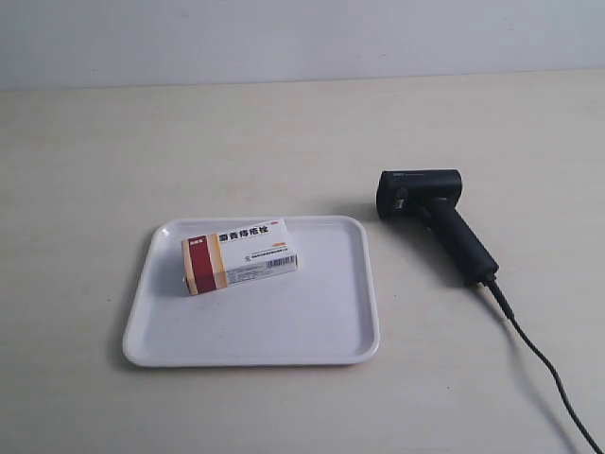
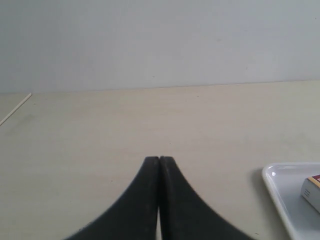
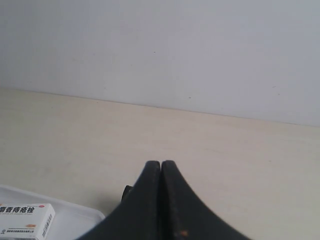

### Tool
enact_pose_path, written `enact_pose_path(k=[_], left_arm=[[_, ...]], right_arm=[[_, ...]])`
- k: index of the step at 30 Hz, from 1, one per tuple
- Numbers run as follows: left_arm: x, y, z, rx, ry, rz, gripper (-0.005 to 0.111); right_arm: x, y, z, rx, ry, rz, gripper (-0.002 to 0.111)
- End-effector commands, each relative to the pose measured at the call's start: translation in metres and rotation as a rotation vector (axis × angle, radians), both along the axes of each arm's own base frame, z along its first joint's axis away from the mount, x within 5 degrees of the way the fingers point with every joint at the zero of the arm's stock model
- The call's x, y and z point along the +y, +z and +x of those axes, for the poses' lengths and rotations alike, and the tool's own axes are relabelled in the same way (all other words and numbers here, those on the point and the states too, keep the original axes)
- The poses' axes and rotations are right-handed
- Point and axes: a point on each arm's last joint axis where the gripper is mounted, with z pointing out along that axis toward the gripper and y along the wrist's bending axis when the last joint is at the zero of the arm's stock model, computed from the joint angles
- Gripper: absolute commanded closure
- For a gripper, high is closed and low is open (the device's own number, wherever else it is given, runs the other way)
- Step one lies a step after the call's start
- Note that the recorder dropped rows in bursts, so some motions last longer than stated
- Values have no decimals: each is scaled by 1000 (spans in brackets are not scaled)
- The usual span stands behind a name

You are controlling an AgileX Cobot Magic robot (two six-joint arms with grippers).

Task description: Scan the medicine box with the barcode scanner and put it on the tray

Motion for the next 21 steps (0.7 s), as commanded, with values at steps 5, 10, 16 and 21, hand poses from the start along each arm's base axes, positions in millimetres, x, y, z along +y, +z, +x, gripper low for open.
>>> enact_pose_path(k=[5,10,16,21], left_arm=[[0,0,0,-6,0,-8,105],[0,0,0,-6,0,-8,105],[0,0,0,-6,0,-6,105],[0,0,0,-6,0,-6,105]], right_arm=[[-1,2,-1,-27,-3,13,108],[-6,-13,-11,68,-22,15,108],[-21,-70,-42,89,-54,121,108],[-31,-100,-64,37,-50,149,108]])
